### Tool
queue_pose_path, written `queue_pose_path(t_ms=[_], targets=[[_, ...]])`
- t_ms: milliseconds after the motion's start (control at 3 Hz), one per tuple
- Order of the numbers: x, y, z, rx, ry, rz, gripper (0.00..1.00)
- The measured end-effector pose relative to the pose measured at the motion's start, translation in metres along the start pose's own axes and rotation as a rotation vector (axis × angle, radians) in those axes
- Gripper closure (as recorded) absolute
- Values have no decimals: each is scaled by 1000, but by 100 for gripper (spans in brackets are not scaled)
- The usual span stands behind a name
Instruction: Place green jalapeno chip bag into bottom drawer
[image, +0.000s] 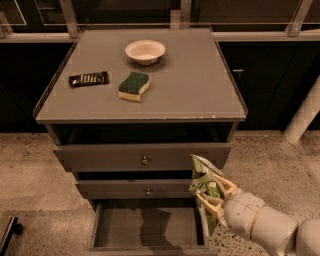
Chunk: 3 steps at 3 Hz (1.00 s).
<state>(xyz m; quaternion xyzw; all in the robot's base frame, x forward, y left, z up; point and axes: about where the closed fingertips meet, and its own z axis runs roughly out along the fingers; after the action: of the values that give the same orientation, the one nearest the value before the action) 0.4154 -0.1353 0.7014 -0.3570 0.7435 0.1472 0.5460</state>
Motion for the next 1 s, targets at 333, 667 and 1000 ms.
queue_pose_path(t_ms=[333,667,1000], targets=[[30,10,11,-23,14,99,100],[107,36,42,-72,84,282,100],[189,67,76,-104,186,421,100]])
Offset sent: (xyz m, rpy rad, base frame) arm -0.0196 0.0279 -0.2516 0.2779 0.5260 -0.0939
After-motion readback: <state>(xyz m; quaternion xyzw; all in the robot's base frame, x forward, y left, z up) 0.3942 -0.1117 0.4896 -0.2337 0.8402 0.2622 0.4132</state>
